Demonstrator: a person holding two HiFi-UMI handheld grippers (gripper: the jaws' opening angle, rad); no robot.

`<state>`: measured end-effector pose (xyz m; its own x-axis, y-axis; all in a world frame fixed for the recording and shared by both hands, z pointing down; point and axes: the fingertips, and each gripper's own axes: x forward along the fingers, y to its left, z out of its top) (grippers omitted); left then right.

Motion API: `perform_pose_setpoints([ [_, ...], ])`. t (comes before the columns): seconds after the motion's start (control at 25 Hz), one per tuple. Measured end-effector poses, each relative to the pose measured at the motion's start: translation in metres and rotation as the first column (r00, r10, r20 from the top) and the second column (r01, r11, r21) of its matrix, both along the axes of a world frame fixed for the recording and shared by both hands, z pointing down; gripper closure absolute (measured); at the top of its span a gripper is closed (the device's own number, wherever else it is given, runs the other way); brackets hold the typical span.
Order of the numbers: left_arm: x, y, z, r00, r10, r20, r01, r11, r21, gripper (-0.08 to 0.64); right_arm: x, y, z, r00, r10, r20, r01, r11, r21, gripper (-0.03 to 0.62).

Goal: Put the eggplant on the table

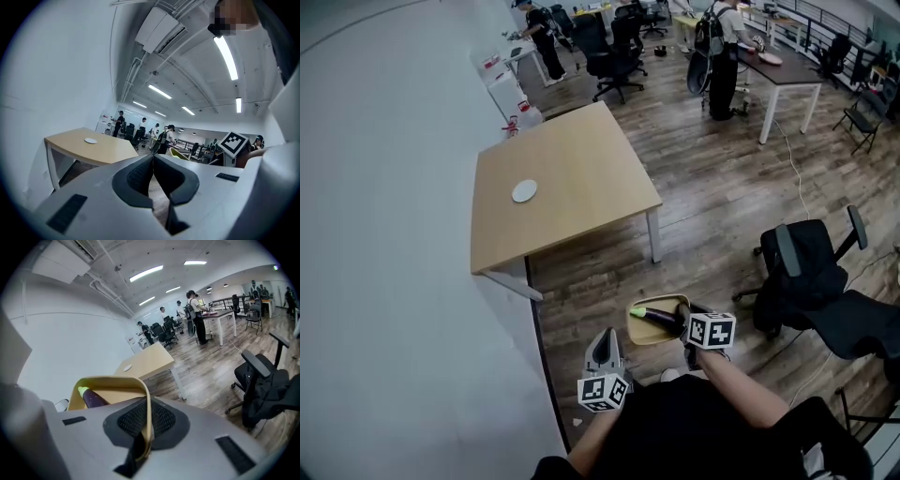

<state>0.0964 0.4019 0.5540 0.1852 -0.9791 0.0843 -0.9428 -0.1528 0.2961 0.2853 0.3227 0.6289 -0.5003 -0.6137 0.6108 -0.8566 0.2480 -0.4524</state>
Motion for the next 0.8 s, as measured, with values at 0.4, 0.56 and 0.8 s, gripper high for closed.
perform_pose_setpoints([
  [0.4, 0.004, -0.02, -0.011, 0.998, 0.003, 0.061, -0.006, 0.999, 0.034, 0.546, 0.0, -0.013, 0.009, 1.0, 0.018, 0.018, -0.018, 1.0, -0.01, 0.529],
  [0.56, 0.0, -0.04, -0.007, 0.999, 0.02, 0.048, -0.022, 0.999, 0.04, 0.546, -0.005, -0.03, 0.011, 0.999, 0.034, 0.018, -0.034, 0.999, 0.003, 0.529],
  [0.8, -0.015, -0.087, 0.004, 0.998, 0.05, 0.039, -0.051, 0.998, 0.026, 0.546, -0.012, -0.066, 0.022, 0.997, 0.079, -0.009, -0.079, 0.996, -0.031, 0.529],
])
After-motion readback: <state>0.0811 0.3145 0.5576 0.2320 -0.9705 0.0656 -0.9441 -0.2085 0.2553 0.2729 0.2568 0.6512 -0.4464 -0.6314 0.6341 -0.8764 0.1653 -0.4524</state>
